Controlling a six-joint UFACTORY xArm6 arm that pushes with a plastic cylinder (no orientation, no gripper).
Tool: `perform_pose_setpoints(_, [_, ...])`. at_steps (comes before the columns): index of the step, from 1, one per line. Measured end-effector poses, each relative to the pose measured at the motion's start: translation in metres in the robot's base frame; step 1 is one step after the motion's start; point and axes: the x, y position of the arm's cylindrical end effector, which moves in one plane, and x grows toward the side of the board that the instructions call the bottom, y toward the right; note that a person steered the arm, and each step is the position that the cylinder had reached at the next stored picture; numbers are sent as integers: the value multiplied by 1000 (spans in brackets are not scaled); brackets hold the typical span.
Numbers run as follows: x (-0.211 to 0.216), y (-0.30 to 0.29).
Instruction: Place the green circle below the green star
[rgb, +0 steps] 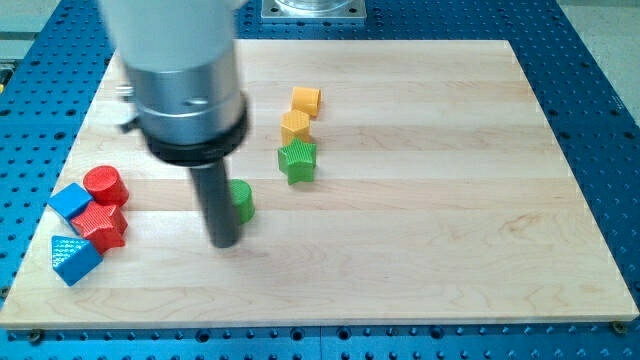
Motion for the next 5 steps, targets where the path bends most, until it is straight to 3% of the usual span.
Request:
perform_pose_setpoints(1, [-27,-15])
perform_pose_setpoints(3, [-27,72])
perform_pose_setpoints(4, [-14,70])
perform_pose_setpoints(5, [1,132])
